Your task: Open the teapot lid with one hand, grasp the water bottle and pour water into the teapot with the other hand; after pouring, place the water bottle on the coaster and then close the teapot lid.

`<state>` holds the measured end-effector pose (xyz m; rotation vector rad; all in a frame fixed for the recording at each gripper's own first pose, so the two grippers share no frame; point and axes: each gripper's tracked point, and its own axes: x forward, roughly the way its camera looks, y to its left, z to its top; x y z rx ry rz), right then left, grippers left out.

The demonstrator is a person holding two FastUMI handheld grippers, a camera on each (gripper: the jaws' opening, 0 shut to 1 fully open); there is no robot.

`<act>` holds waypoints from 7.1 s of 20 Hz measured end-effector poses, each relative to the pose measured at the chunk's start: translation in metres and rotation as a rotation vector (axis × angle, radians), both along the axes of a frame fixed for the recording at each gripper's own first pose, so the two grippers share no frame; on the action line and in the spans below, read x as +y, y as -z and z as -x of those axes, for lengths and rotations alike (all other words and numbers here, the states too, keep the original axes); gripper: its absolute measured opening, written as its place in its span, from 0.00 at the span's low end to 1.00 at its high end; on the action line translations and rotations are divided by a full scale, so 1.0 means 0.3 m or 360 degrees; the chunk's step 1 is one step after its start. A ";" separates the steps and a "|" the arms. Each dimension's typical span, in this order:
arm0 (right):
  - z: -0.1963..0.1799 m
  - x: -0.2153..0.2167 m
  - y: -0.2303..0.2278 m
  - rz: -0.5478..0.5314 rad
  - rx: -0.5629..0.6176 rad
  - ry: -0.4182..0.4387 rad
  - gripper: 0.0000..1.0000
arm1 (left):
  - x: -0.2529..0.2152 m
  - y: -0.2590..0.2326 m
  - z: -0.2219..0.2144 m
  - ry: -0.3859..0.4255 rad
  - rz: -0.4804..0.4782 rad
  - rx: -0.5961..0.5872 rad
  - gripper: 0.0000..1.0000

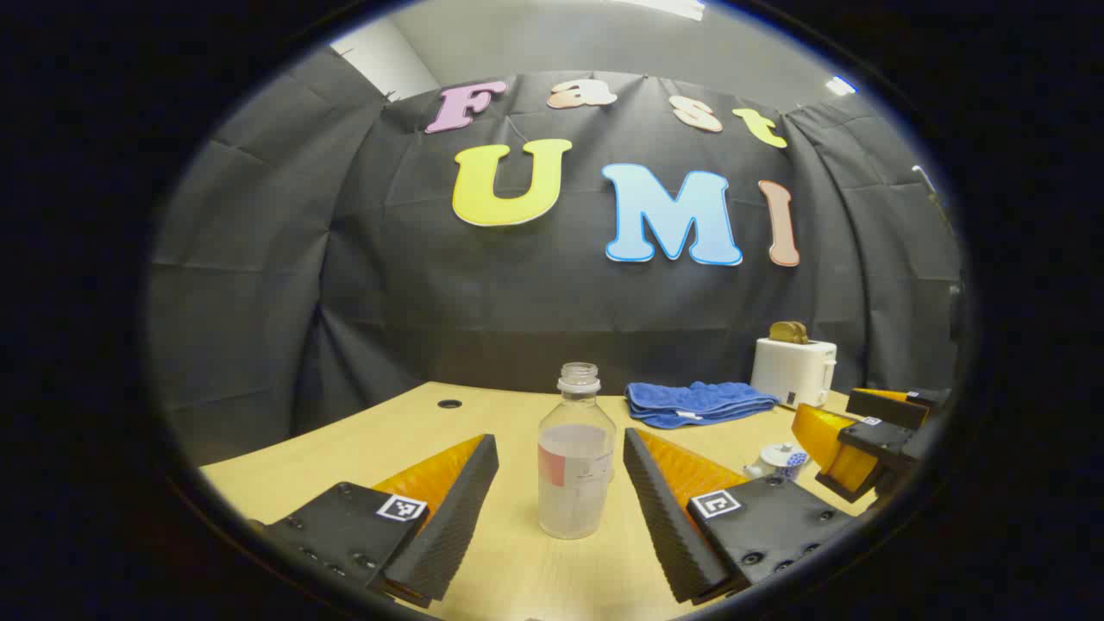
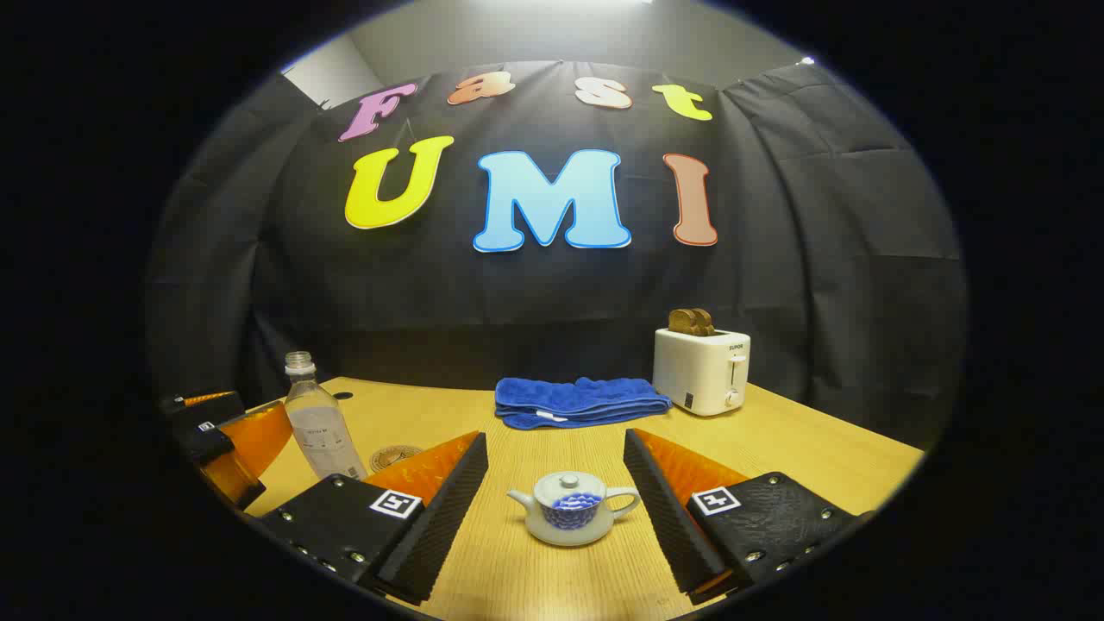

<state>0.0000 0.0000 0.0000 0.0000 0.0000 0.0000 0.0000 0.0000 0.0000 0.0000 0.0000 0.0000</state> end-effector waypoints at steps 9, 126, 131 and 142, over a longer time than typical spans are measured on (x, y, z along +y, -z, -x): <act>-0.016 -0.019 0.010 0.0007 0.0017 0.0010 0.92 | -0.001 0.006 -0.002 -0.0002 0.0021 0.0010 1.00; 0.109 -0.538 0.004 -0.0269 0.0028 0.0194 0.05 | -0.392 0.094 -0.280 0.0300 -0.1832 0.0057 0.84; 0.118 -0.580 0.048 -0.0324 0.0053 0.0208 0.05 | -0.437 0.109 -0.318 0.0344 -0.2129 0.0032 0.84; 0.134 -0.640 0.117 -0.0417 0.0094 0.0232 0.05 | -0.482 0.134 -0.318 0.0428 -0.2612 0.0013 0.84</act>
